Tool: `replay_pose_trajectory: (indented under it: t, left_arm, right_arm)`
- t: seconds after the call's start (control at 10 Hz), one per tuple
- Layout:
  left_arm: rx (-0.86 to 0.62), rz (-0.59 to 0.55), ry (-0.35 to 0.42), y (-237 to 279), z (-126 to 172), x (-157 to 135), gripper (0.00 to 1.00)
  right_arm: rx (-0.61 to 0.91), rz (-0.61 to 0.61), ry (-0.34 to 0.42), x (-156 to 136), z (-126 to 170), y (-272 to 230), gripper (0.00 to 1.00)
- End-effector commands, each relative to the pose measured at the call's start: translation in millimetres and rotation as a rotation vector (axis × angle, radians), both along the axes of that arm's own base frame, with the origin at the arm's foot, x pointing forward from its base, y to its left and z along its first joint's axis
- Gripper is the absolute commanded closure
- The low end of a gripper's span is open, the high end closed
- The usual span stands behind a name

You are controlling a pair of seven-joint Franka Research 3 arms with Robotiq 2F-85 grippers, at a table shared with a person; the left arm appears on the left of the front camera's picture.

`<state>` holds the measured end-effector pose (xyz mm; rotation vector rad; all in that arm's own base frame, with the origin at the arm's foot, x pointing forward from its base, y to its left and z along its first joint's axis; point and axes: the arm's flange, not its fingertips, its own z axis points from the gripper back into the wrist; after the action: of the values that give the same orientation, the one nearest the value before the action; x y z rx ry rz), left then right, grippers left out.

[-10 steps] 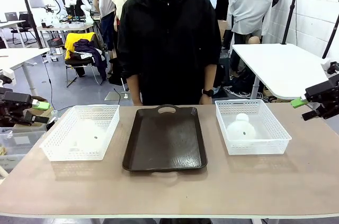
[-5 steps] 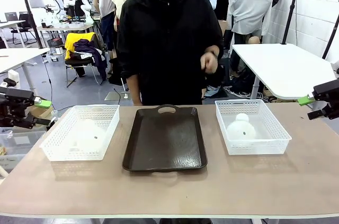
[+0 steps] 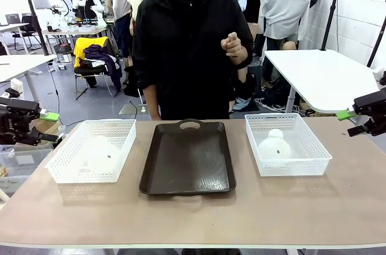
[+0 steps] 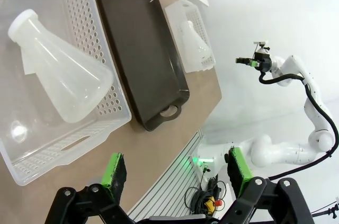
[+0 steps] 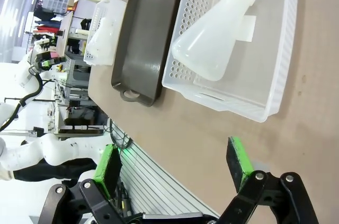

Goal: Prepare the laboratory tools.
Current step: Pick up the Big flask that the person points to.

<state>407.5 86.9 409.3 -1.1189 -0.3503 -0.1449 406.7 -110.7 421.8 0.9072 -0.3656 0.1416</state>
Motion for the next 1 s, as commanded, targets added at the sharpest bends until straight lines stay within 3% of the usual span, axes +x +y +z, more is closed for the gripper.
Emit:
replay_pose_trajectory:
  t: [0.0,0.9]
  left_arm:
    - [-0.008,-0.006,0.02,0.4,6.6,-1.0,0.0]
    - [-0.002,-0.003,-0.005,-0.4,2.7,-1.3,0.0]
  right_arm:
    - [0.017,0.012,-0.017,6.6,-0.5,-1.8,0.0]
    - [-0.007,0.004,-0.009,3.2,4.4,0.2,0.0]
